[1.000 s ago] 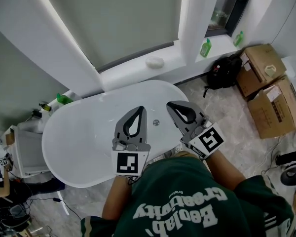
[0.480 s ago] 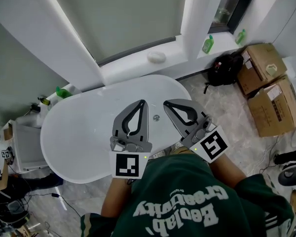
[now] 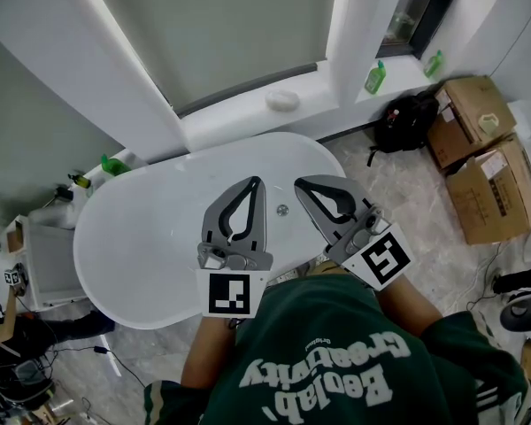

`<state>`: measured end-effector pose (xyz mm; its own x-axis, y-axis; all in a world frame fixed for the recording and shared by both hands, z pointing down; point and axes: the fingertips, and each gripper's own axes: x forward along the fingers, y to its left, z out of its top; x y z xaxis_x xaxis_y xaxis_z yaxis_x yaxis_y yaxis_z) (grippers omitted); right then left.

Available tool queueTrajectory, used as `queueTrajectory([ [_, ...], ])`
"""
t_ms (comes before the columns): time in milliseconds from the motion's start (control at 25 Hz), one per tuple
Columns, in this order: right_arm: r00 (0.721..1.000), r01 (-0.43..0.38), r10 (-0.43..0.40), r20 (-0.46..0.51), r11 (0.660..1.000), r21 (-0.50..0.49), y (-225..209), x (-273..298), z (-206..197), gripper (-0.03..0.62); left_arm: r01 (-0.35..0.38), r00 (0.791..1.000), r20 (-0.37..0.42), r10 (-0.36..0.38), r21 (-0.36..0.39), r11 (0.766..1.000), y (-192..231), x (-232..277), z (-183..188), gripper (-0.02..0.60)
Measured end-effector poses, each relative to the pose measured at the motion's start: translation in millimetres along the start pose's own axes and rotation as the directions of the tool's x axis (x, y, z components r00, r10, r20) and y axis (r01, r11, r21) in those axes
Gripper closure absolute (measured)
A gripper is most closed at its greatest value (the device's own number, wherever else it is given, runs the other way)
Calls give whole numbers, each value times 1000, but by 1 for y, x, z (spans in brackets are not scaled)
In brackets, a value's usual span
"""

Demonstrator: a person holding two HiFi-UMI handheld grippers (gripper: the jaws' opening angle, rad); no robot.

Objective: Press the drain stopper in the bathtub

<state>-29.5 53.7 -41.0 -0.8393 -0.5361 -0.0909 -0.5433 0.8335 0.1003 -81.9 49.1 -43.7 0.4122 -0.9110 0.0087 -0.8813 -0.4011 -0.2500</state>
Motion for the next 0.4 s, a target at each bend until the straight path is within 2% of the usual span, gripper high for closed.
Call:
queueTrajectory([
  [400, 1000, 10, -10, -23, 1000, -12, -3, -1, -8, 579, 27, 1000, 1, -27, 31, 999, -6, 4, -1, 574],
])
